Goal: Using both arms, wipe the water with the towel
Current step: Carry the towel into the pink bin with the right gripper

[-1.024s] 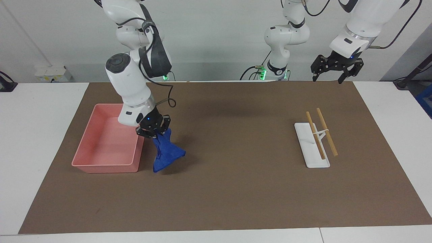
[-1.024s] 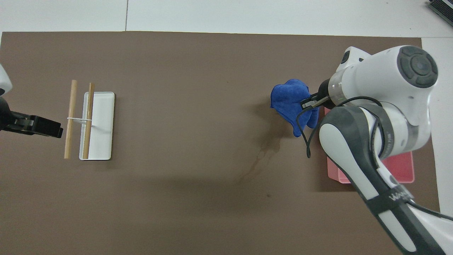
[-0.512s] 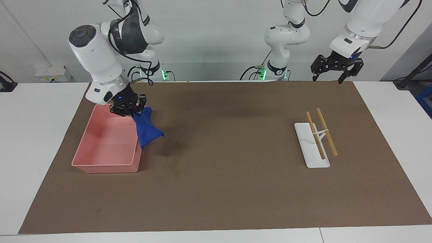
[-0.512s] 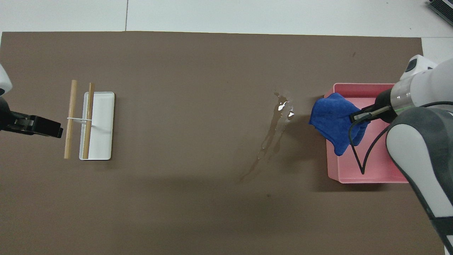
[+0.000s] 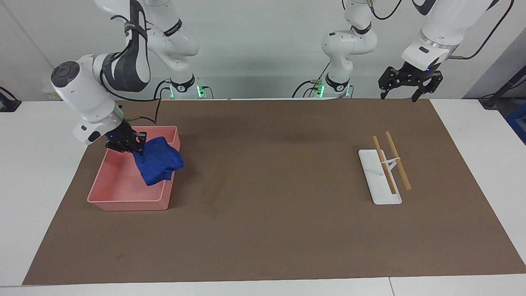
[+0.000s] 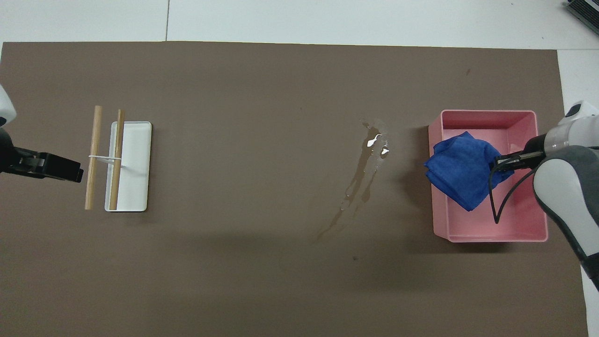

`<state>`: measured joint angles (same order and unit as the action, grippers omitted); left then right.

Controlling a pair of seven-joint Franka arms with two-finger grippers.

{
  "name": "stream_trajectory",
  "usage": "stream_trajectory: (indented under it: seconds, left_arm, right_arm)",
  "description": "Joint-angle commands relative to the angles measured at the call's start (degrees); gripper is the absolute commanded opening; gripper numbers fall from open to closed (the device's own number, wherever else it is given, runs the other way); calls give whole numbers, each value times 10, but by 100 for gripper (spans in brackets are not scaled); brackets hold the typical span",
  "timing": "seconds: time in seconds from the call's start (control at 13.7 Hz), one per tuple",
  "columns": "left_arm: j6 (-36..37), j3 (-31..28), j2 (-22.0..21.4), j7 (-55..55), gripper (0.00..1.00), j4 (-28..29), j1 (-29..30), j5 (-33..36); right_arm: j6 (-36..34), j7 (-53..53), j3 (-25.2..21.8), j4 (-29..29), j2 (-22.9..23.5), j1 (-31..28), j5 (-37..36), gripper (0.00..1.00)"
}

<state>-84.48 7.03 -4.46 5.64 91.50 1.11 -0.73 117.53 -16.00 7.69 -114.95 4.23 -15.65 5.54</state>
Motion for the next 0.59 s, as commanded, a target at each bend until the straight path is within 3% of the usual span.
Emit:
stream_trajectory:
  seconds: [0.0, 0.44, 0.51]
  left_arm:
    - [3, -4, -18, -4, 100, 18, -3, 11]
    - [3, -4, -18, -4, 100, 18, -3, 11]
    - [3, -4, -18, -4, 100, 18, -3, 10]
  right_arm:
    - [58, -5, 8, -46, 4, -22, -10, 0]
    - [92, 12, 7, -80, 17, -28, -11, 0]
    - [92, 16, 7, -79, 17, -30, -11, 36]
